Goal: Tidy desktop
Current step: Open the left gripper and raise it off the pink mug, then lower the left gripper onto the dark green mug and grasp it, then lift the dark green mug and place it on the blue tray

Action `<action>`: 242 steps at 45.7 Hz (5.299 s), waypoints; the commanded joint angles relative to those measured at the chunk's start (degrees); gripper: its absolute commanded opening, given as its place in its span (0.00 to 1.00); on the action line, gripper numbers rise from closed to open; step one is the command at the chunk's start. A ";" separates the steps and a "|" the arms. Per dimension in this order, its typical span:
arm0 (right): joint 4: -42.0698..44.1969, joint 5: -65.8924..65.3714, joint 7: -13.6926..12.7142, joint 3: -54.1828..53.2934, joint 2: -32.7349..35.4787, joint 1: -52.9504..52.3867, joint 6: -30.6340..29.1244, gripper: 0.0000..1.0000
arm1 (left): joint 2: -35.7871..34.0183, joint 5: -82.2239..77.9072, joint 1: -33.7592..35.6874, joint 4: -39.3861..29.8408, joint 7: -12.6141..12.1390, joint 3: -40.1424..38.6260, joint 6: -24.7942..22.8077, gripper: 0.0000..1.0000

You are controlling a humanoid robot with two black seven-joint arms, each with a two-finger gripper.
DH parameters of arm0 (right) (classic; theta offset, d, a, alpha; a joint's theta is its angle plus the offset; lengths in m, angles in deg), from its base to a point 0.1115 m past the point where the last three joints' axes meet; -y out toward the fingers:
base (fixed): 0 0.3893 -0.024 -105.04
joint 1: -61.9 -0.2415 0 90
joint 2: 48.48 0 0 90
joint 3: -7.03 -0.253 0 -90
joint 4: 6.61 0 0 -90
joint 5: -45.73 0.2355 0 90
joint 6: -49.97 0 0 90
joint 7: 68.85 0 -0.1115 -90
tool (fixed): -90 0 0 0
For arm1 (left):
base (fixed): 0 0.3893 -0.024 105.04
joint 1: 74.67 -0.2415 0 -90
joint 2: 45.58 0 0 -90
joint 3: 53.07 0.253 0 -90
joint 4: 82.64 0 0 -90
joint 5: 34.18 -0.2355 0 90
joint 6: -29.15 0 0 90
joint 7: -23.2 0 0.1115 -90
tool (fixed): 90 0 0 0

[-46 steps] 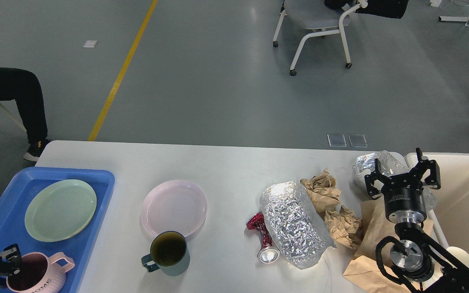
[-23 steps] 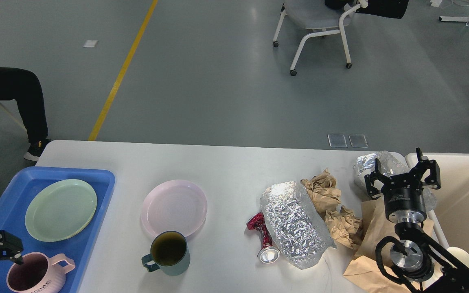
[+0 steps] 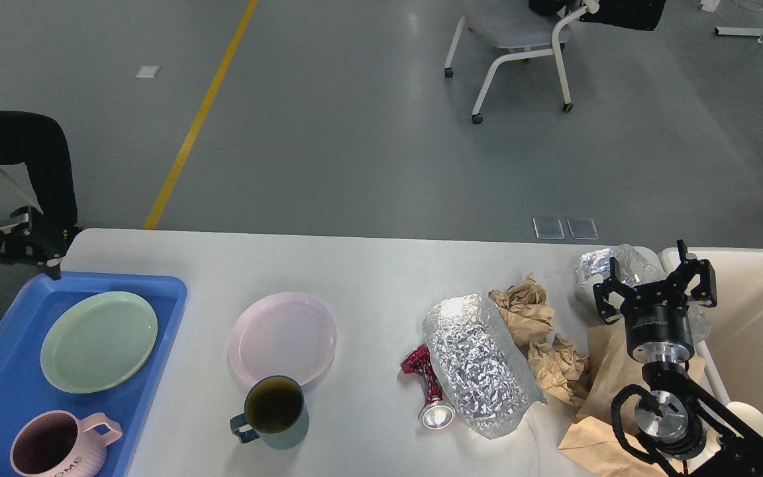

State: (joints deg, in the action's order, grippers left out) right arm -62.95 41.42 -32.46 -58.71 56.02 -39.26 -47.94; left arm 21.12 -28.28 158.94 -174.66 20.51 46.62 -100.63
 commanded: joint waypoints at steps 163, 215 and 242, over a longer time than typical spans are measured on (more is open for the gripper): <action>0.00 0.00 0.00 0.00 0.00 0.00 0.00 1.00 | 17.07 -6.25 -51.85 11.87 0.84 -27.44 31.35 0.00; 0.00 0.00 0.00 0.00 0.00 0.00 0.00 1.00 | 7.75 -4.84 0.27 -2.63 6.02 -11.28 -4.95 0.00; -0.08 0.00 0.00 0.00 0.00 0.00 0.00 1.00 | -26.17 -14.86 -18.35 18.71 1.45 -3.71 -6.18 0.00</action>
State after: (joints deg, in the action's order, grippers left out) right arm -63.01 41.42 -32.46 -58.71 56.02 -39.26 -47.94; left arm 1.67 -40.59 147.93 -162.38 21.98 45.31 -105.97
